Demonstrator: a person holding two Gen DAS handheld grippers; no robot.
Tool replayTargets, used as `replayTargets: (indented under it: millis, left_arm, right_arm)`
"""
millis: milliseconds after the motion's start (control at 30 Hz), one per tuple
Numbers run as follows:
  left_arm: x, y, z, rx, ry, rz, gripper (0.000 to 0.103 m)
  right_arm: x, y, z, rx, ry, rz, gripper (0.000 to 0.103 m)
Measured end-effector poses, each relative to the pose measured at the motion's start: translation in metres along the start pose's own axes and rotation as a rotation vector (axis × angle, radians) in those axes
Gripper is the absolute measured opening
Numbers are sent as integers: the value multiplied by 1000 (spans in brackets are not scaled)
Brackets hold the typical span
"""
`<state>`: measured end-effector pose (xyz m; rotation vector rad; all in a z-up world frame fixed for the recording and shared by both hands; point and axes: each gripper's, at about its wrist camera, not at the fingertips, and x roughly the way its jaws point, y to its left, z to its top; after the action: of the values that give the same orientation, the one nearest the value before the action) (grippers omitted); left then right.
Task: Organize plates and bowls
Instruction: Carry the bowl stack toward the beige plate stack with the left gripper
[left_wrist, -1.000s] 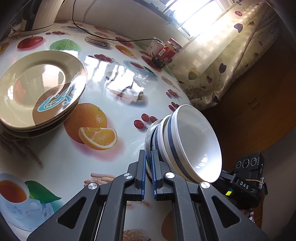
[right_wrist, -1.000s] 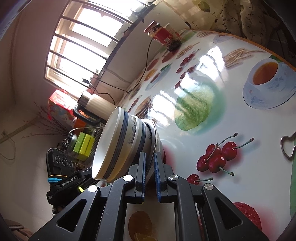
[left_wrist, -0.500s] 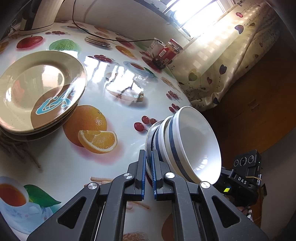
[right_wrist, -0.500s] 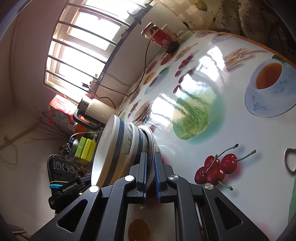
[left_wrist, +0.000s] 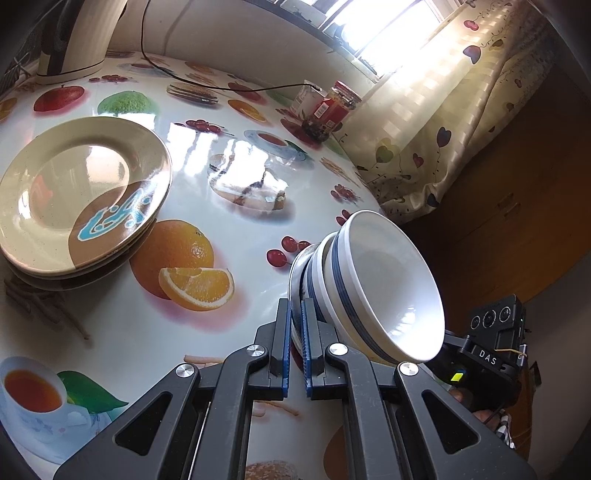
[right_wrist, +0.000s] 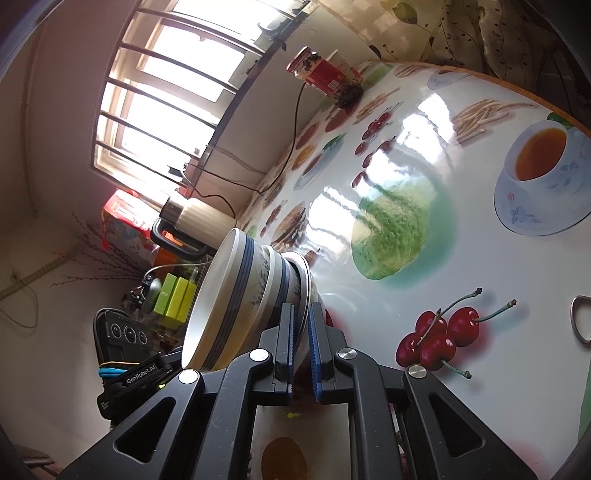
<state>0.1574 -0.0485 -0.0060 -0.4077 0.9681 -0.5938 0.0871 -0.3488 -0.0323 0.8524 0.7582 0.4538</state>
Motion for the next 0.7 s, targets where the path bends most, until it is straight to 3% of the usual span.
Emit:
replayTargets:
  millis: [700]
  left_arm:
    - [-27, 1, 6, 5, -45, 30, 4]
  right_arm:
    - [9, 24, 9, -50, 11, 38, 10]
